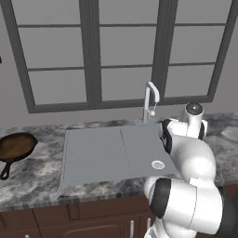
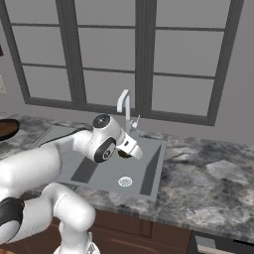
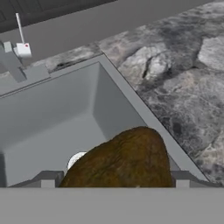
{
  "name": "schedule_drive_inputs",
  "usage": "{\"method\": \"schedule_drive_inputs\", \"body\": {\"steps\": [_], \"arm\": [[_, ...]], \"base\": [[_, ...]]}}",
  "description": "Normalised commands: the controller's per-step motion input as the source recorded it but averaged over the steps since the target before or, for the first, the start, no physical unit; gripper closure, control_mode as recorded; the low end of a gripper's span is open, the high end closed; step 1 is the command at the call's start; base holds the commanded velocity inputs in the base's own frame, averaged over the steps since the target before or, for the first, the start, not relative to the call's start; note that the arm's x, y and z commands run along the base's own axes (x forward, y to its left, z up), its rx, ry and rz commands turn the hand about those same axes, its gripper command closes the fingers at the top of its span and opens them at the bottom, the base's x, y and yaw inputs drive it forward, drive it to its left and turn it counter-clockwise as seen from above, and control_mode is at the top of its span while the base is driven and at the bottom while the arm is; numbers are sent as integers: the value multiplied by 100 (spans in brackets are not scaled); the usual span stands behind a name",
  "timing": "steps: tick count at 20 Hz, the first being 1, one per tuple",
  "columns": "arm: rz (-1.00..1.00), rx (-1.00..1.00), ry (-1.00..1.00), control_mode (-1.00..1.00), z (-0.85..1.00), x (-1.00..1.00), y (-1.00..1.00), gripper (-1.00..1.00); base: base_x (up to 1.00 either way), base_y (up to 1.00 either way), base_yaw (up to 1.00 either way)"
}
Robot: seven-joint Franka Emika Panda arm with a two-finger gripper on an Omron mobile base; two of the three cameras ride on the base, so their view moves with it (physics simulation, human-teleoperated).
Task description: Turn on the sink faucet. Then move the avocado from the counter to the sink. Turn off the sink. Move the vegetable from the sink to the pot next to the stove. Finally move the pot to the front right burner.
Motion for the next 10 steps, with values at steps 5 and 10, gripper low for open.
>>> {"method": "schedule_drive_inputs", "body": {"steps": [5,10], "arm": [[-5,0,6,-100,40,-71,0,100],[-3,0,2,-100,48,-67,0,100]], "base": [[0,0,0],[0,0,0]]}}
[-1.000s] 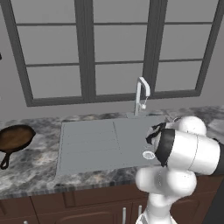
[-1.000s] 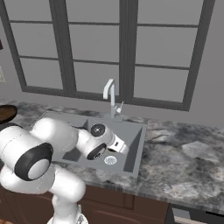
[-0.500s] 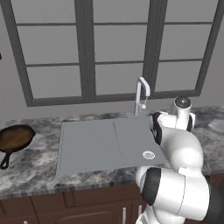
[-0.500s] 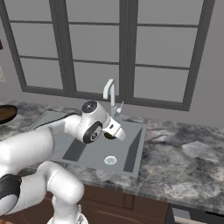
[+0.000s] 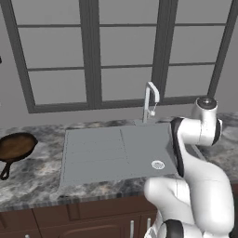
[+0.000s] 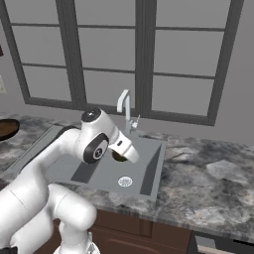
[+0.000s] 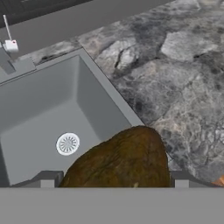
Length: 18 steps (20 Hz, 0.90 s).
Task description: Turn on the sink faucet. Then move the avocado from the counter to the sink. Turn off the sink. Move the vegetable from the sink to the pot next to the stove. Finally move the pot to the front right burner.
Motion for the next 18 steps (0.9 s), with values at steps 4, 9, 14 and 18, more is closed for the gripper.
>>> {"method": "schedule_drive_inputs", "body": {"steps": [4,9,14,18], "arm": [[-1,0,0,-100,61,-49,0,100],[0,-2,-4,-100,15,-18,5,100],[-5,0,-2,100,0,-8,0,100],[0,0,0,100,0,0,0,100]], "base": [[0,0,0],[0,0,0],[-4,0,-6],[-20,-17,-40]]}}
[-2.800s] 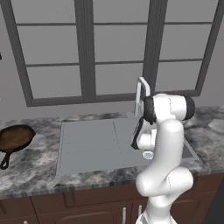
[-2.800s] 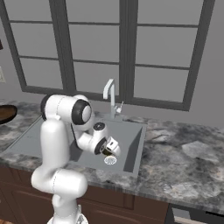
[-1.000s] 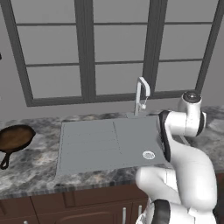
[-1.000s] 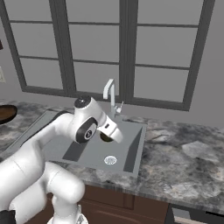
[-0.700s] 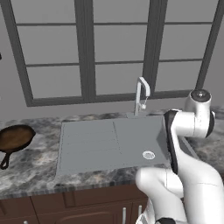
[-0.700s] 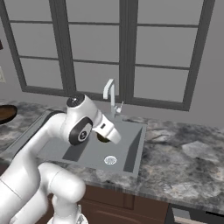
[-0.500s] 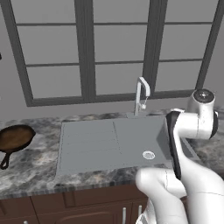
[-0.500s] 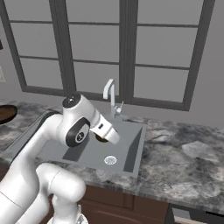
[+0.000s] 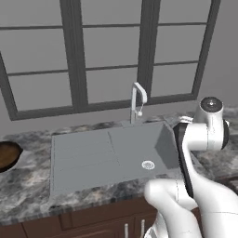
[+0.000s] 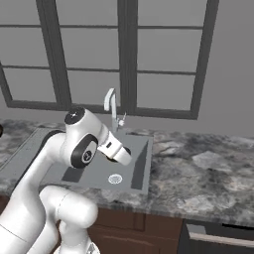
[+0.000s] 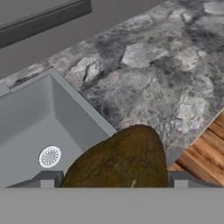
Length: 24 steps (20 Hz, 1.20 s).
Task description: Turn on the sink faucet. Then move the avocado from the counter to the sink. Turn off the sink. Move the vegetable from the sink to the pot next to the stove. Finally move the pot to the front right burner.
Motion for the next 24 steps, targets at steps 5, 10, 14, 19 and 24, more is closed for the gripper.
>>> {"method": "schedule_drive_inputs", "body": {"steps": [5,10,14,19,24], "arm": [[0,0,0,100,0,0,0,100],[0,0,0,100,0,0,0,100],[0,0,0,100,0,0,0,100],[0,0,0,100,0,0,0,100],[0,0,0,100,0,0,0,100]], "base": [[-8,-10,-55],[0,-18,-53],[1,-22,-51],[24,-18,-47],[48,-66,-32]]}}
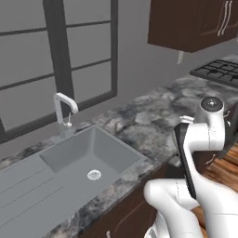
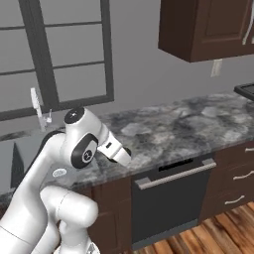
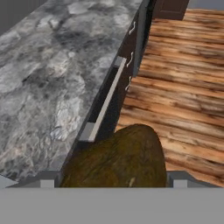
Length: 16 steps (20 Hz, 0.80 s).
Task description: Turn on the sink faucet. Then move the avocado from the counter to the sink. Turn off the sink. Move the vegetable from the sink to the pot next to the stove. Finally move the pot to the front right burner.
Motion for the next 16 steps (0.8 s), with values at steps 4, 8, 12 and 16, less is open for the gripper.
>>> {"method": "schedule_drive_inputs", "body": {"steps": [4,8,12,16], "arm": [[0,0,0,100,0,0,0,100],[0,0,0,100,0,0,0,100],[0,0,0,100,0,0,0,100],[0,0,0,100,0,0,0,100]], "base": [[60,-71,-24],[70,-77,-19],[71,-86,-15],[78,-85,-12]]}}
